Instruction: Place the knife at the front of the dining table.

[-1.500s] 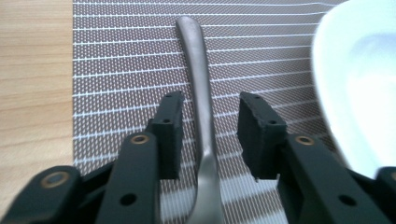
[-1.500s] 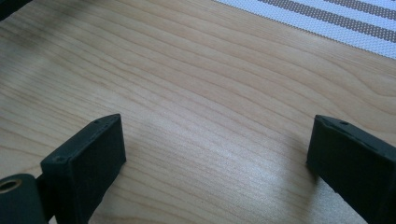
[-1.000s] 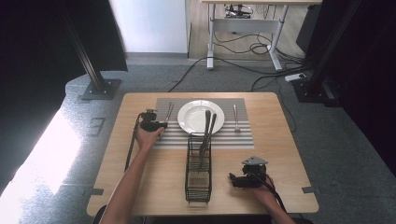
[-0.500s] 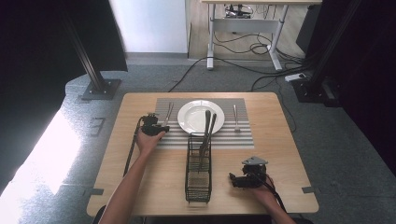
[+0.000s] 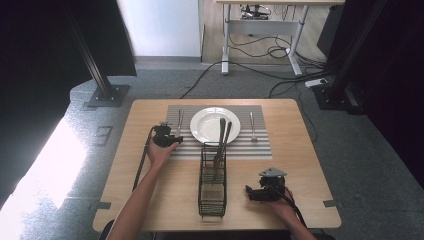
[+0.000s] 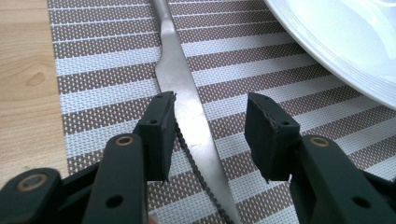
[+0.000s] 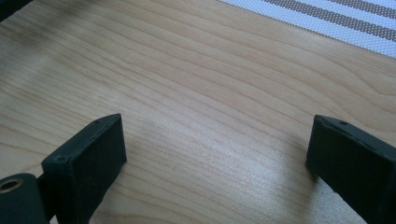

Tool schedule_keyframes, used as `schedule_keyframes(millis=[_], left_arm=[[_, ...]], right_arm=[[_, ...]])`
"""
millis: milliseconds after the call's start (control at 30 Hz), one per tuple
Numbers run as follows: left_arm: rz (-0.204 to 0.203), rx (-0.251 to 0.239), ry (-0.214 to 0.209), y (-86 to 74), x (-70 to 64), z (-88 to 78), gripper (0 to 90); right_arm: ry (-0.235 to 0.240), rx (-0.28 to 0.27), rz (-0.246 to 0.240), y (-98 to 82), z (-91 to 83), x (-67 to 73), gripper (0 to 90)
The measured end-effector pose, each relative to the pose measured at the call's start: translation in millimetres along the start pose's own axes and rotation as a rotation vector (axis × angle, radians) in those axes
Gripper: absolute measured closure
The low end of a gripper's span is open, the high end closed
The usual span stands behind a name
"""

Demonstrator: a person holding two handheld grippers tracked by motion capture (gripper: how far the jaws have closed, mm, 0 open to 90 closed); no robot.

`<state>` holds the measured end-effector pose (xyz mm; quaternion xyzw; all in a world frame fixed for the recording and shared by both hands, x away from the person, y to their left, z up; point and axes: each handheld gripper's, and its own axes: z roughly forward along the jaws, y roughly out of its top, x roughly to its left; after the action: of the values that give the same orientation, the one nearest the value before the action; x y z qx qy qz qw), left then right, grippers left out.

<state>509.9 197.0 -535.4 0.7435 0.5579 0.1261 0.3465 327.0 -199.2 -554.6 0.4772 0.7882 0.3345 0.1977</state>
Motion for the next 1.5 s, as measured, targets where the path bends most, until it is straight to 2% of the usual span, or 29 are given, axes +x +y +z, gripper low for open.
schedule_keyframes(millis=[200,267,400,533,700,833,1133,1300,1433,1500], left_arm=[[0.008,0.001,0.000,0.1,0.8,-2.7,50.3],[0.006,-0.013,-0.006,0.8,1.2,-5.6,49.5],[0.020,-0.037,-0.011,0.2,0.1,-14.5,44.3],[0.037,-0.065,-0.036,-4.8,-2.1,-29.8,40.1],[0.073,-0.094,-0.069,-14.4,-7.4,-53.1,37.6],[0.082,-0.115,-0.099,-23.4,-11.4,-69.9,36.6],[0.115,-0.148,-0.127,-41.7,-19.6,-95.8,36.2],[0.127,-0.167,-0.149,-57.6,-26.4,-113.2,36.2],[0.151,-0.167,-0.163,-74.9,-32.8,-125.6,36.1],[0.155,-0.166,-0.168,-78.2,-34.0,-127.8,36.1]], right_arm=[[0.002,0.001,-0.004,-0.2,-0.3,0.0,4.8],[0.003,0.001,-0.005,-0.4,-0.4,-0.1,4.7],[0.004,0.001,-0.005,-0.4,-0.5,-0.1,4.7],[0.005,0.001,-0.003,-0.7,-0.8,0.1,4.7],[0.006,0.001,-0.005,-0.7,-0.7,-0.1,4.6],[0.007,0.003,-0.005,-0.6,-0.9,-0.1,4.6],[0.010,0.004,-0.010,-0.6,-1.0,-0.6,4.6],[0.013,0.005,-0.013,-0.7,-1.2,-1.0,4.6],[0.015,0.005,-0.015,-0.7,-1.3,-1.2,4.6],[0.015,0.006,-0.014,-0.7,-1.3,-1.2,4.6]])
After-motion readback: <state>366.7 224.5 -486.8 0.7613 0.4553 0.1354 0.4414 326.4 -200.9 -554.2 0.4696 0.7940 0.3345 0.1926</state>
